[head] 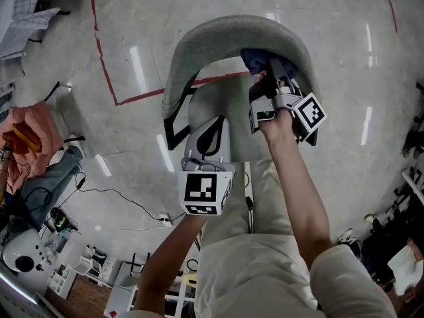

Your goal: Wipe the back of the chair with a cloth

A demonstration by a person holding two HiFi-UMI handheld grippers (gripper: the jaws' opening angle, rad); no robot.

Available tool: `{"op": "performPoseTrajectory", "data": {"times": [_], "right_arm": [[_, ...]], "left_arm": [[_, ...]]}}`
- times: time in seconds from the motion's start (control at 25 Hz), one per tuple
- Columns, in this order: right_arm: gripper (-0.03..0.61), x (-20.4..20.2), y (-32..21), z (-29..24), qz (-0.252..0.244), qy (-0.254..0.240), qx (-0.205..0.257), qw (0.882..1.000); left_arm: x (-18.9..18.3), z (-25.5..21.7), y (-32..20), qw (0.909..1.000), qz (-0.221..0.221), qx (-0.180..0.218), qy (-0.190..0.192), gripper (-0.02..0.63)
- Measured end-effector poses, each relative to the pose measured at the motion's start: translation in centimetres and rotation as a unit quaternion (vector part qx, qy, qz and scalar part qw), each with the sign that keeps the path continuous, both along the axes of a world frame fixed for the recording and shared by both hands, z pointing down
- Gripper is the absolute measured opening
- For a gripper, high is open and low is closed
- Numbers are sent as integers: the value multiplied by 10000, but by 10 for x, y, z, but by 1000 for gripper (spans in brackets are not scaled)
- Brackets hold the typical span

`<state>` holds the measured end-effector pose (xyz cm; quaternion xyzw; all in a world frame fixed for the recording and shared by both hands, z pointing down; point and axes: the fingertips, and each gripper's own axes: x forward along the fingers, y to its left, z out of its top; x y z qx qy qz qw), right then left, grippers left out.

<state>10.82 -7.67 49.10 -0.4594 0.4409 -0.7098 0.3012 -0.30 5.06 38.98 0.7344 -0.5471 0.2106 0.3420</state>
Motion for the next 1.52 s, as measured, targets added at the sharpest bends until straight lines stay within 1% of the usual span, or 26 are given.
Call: {"op": "performPoseTrajectory", "data": {"times": [0.56, 0.92, 1.04, 1.16, 1.24, 1.4, 1.52], "right_arm": [[87, -9, -18, -80, -25, -251, 624, 9977], [87, -15, -23, -108, -93, -353, 1017, 9941], [87, -17, -23, -118, -184, -366, 1271, 9910], [87, -20, -26, -133, -380, -334, 1624, 9854], [87, -22, -29, -140, -423, -380, 1766, 9826], [87, -23, -25, -142, -420, -404, 1851, 9810], [87, -13, -15, -140, -434, -388, 1850, 9810]], "left_arm": [[8, -16, 8, 9998, 130, 134, -15, 0], [0, -8, 14, 9998, 137, 170, -45, 0], [1, -6, 18, 9997, 153, 187, -38, 0], [3, -8, 20, 9996, 187, 191, -27, 0], [0, -8, 20, 9996, 203, 184, -21, 0], [-5, -8, 23, 9995, 251, 182, -33, 0], [2, -10, 29, 9993, 314, 194, -60, 0]]}}
